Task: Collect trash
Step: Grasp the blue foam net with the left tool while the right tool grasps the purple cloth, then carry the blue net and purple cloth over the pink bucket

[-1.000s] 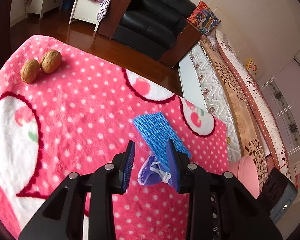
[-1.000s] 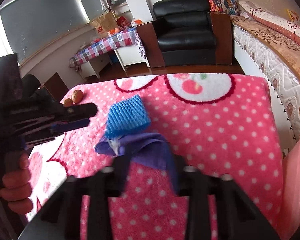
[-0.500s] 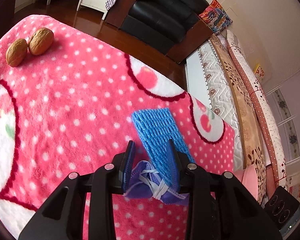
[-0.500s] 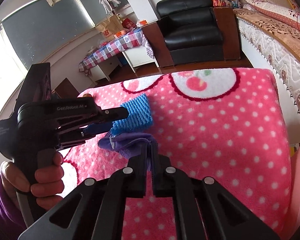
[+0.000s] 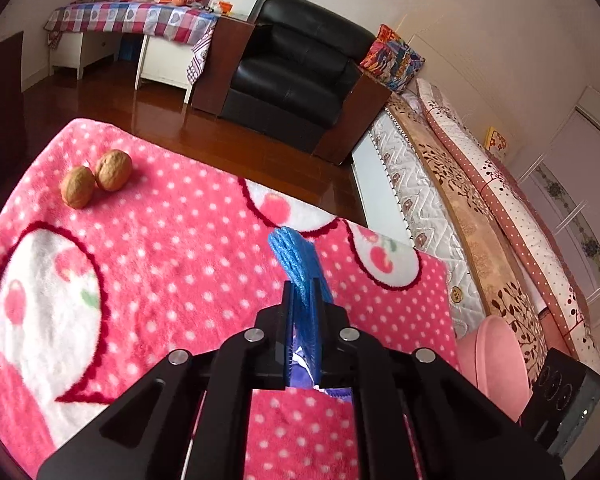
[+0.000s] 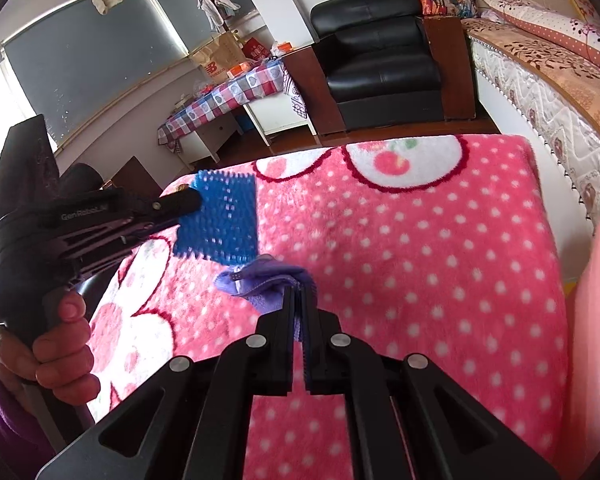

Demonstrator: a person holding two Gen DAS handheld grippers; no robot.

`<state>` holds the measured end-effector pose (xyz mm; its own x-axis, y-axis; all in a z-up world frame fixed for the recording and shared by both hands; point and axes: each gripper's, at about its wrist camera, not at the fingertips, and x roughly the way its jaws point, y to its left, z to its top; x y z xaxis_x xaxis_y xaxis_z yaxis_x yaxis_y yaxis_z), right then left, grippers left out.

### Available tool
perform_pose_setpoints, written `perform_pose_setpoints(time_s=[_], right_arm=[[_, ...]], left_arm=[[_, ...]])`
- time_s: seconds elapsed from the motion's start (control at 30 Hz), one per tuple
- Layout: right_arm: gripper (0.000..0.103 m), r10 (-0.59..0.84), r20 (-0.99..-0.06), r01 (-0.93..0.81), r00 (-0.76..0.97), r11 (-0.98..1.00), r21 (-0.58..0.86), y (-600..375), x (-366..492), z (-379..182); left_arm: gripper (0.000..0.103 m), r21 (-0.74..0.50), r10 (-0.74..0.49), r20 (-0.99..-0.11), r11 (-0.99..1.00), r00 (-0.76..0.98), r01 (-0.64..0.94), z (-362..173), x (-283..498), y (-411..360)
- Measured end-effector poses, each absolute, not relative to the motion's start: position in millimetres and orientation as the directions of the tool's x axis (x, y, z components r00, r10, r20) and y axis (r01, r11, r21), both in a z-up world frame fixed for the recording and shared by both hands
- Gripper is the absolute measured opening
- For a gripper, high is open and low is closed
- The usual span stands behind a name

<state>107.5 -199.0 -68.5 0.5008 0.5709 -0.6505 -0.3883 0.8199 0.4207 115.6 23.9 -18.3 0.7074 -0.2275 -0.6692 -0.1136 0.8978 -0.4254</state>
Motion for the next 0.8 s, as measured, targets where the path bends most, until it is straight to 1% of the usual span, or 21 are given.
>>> perform_pose_setpoints(time_s=[0.17, 0.37, 0.5, 0.7, 0.77, 0.8], right_arm=[[0.003, 0.546, -0.653, -0.336, 0.525, 0.837, 0.431, -216, 61, -54], [0.003, 0.474, -0.693, -0.284, 0.543, 0.881, 0.38, -227, 3, -50], [0.003, 0.466, -0.71, -0.277, 0.527, 0.885, 0.375, -227, -26, -55], [0.003, 0.47, -0.746, -0.289, 0.472, 0.882, 0.373, -219, -47, -64], [0.005, 0.479, -0.751, -0.306, 0.453, 0.876, 0.374, -215, -52, -63], [0.007, 0.482, -0.753, -0.312, 0.447, 0.874, 0.373, -214, -55, -63]], left_arm=[[0.006, -0.423, -0.244, -0.631, 0.904, 0.737, -0.062, -3, 79, 20], [0.006, -0.4, -0.266, -0.598, 0.917, 0.756, 0.006, 8, 40, 10], [0.006, -0.4, -0.283, -0.592, 0.916, 0.754, 0.03, 9, 19, 5], [0.006, -0.407, -0.3, -0.586, 0.912, 0.752, 0.047, 7, -5, 4], [0.006, -0.408, -0.304, -0.583, 0.911, 0.754, 0.052, 7, -10, 4], [0.006, -0.409, -0.306, -0.581, 0.911, 0.754, 0.054, 7, -11, 4]])
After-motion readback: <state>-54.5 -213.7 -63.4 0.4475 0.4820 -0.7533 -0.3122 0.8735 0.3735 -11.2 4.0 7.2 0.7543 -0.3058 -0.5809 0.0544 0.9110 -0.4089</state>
